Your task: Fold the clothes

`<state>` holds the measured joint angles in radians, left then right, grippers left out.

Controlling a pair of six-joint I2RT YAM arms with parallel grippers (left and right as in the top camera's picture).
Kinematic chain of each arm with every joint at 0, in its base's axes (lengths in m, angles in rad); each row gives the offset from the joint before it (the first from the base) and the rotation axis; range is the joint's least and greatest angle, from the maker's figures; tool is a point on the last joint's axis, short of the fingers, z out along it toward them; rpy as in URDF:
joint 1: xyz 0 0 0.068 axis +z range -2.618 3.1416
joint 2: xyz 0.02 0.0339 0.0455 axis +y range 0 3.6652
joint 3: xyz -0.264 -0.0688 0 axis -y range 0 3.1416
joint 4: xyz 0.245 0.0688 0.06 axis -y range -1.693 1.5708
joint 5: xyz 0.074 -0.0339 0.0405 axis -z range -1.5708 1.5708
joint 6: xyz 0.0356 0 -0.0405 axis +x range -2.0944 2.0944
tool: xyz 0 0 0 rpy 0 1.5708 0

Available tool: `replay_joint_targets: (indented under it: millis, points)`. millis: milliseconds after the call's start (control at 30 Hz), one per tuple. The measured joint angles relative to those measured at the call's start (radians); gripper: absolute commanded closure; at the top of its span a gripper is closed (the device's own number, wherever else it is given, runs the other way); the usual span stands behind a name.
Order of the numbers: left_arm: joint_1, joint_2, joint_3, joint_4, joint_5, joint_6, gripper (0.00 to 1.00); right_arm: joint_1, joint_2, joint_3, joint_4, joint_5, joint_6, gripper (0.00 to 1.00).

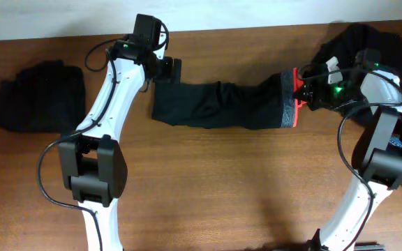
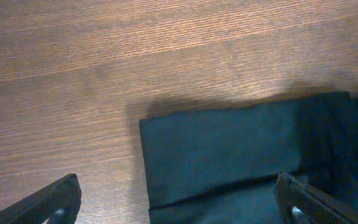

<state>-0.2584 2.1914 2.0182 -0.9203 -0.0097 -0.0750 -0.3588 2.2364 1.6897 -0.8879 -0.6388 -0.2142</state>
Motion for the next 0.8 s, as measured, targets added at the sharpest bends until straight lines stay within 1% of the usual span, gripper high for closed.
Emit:
replay_joint_targets:
  millis: [400,700,733,800]
  points:
    - [0.000,0.000,0.000,0.000,-0.006,0.000,0.01,0.065,0.012,0.000,0.029,-0.011,0.001,0.01]
    - [0.000,0.000,0.000,0.000,-0.006,0.000,0.01,0.068,0.041,0.015,0.030,-0.041,0.000,0.00]
    - [0.000,0.000,0.000,0.000,-0.006,0.000,0.01,0.068,0.043,0.017,0.031,-0.044,0.001,0.03]
    - [0.000,0.000,0.000,0.000,-0.006,0.000,0.01,0.068,0.051,0.024,0.031,-0.056,0.000,0.14]
